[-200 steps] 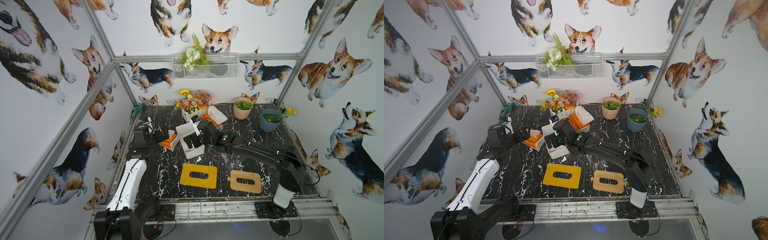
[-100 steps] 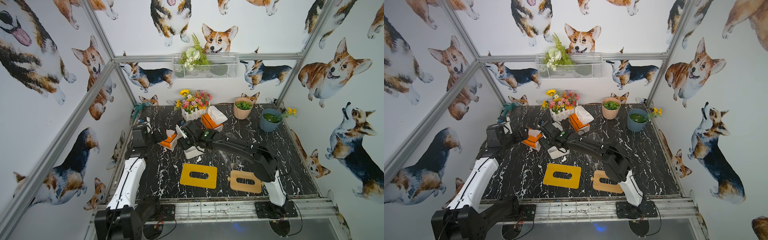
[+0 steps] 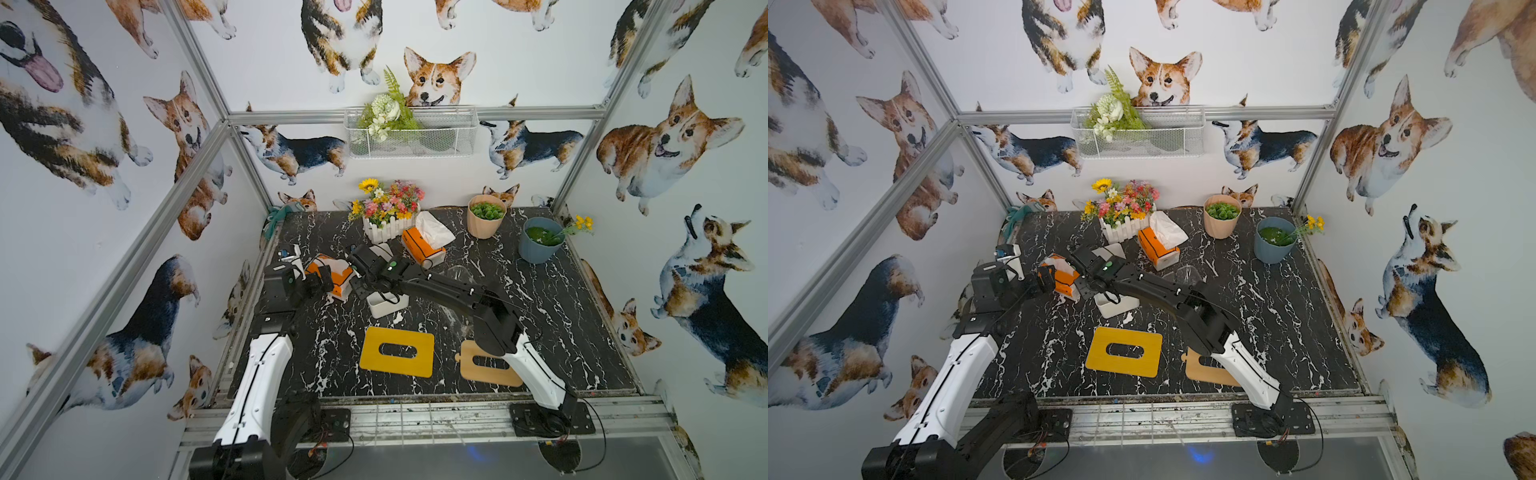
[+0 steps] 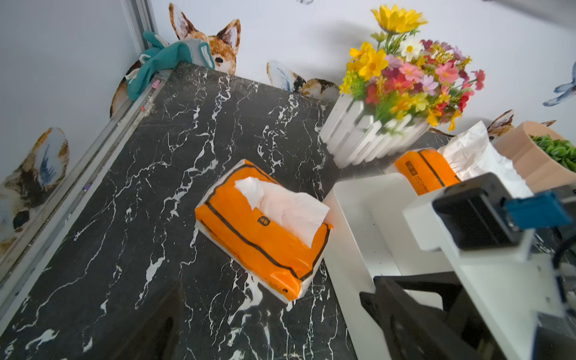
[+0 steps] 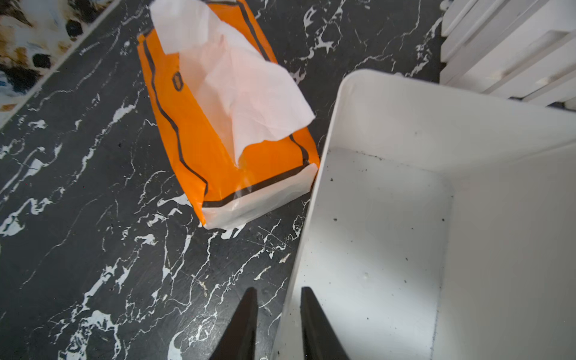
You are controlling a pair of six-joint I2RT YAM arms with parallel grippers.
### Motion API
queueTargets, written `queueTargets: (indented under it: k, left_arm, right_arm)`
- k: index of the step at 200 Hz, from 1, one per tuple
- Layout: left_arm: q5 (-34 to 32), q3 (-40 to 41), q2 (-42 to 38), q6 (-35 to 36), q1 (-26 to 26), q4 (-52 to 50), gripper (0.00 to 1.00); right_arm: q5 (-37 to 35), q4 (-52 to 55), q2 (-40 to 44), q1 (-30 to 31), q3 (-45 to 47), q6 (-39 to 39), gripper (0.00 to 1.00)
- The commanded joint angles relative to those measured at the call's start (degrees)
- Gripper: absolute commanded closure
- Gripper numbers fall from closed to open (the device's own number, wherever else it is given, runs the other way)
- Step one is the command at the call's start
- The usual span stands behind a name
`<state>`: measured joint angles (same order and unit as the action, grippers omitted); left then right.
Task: Put the tissue paper into the tissue box
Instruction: Adjust the tissue box at the center of the board.
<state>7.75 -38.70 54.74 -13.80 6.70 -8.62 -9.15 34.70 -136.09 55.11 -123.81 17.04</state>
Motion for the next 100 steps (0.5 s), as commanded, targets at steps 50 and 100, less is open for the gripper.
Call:
queueTargets:
  k: [50,100]
  left_arm:
    - [0.2,1.9,-0.9,-1.0,0.2,3.9,0.0]
    - [0.3,2.3,-1.2,-7.5,0.5,5.0,0.0]
  right_arm:
    - [-1.1,3.7,2.7,-0.1,4.6,-7.5,1.0]
    - [3.5,0.0,14.3,-0.3,19.9,-20.0,1.0]
